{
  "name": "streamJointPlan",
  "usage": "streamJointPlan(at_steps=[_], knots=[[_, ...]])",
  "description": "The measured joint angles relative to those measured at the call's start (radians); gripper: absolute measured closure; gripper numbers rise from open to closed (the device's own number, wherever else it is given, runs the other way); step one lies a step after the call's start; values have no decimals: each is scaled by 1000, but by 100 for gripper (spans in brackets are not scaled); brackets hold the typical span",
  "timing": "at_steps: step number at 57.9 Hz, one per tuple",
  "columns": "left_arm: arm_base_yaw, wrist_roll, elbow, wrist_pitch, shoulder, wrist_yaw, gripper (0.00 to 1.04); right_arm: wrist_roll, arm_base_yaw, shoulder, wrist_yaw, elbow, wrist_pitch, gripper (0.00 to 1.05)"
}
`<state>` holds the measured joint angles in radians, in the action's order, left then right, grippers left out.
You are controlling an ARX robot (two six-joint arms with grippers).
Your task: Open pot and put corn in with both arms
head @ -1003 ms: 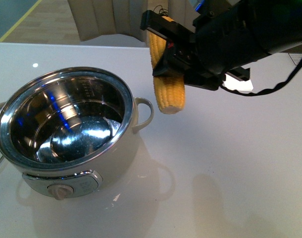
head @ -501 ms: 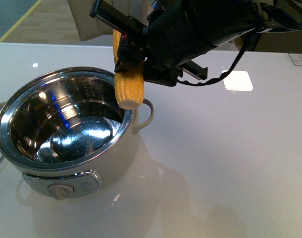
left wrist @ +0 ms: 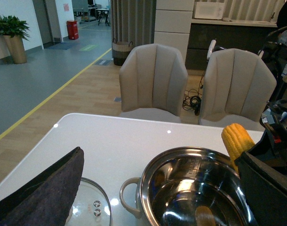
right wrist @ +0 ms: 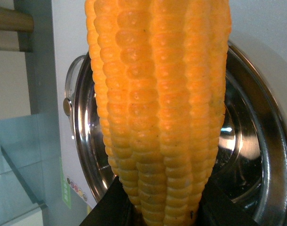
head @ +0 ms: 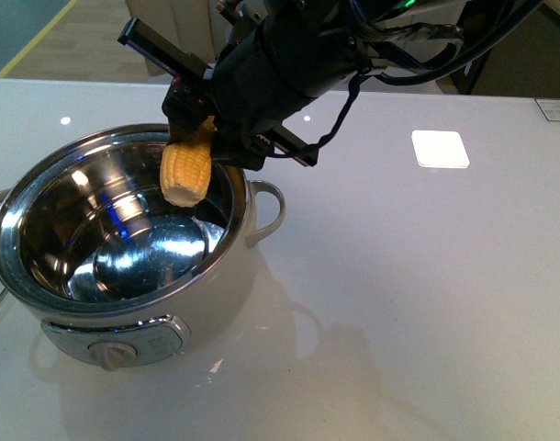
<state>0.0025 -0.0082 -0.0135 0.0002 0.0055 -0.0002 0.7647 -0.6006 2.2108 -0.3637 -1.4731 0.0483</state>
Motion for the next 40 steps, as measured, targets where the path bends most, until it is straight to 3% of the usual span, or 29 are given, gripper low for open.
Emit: streamJointPlan(at_steps=[20, 40], knots=[[0, 0, 0, 0, 0, 0, 7, 7, -50, 54, 4, -85, 69, 85], [0, 0, 0, 0, 0, 0, 7, 8, -45, 55, 9, -25, 64, 27]])
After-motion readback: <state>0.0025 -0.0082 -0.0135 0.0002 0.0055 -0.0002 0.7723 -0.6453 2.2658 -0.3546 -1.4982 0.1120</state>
